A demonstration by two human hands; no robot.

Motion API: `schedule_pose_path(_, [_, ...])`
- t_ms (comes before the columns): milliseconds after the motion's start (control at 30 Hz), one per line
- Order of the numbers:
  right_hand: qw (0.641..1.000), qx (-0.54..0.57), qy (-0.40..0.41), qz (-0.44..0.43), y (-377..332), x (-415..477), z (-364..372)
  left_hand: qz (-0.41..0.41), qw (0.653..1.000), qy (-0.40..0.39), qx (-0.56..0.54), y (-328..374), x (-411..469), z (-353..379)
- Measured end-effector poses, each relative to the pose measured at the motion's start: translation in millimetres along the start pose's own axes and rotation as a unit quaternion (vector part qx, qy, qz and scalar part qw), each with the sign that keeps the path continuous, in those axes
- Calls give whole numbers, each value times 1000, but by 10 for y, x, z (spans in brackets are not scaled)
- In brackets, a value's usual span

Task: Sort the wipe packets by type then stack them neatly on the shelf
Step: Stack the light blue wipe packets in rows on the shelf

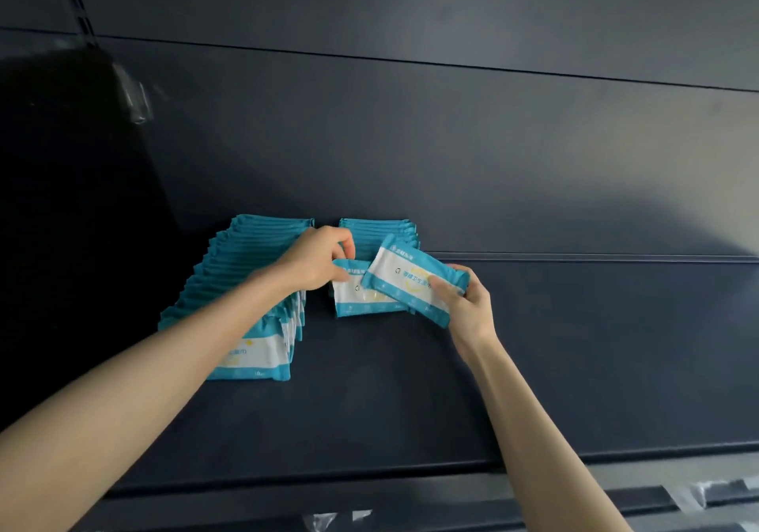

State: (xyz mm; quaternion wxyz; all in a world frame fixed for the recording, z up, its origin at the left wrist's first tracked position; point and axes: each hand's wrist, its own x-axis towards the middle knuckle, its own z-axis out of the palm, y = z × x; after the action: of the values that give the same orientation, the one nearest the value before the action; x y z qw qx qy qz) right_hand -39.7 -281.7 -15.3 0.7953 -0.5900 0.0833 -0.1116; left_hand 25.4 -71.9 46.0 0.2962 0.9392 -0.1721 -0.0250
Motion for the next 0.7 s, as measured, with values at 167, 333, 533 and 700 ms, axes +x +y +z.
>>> schedule_pose_path(167, [992, -120, -11, -42, 62, 61, 82, 10, 997, -81, -15, -105, 48, -101])
schedule_pose_path(333, [964, -243, -6, -106, 107, 105, 213, 27, 994, -106, 5, -68, 69, -140])
schedule_pose_path(533, [907, -366, 28, -204, 193, 165, 311, 62, 997, -20, 37, -94, 55, -3])
schedule_pose_path(700, [858, -444, 20, -258, 195, 177, 274, 79, 992, 28, 91, -104, 37, 59])
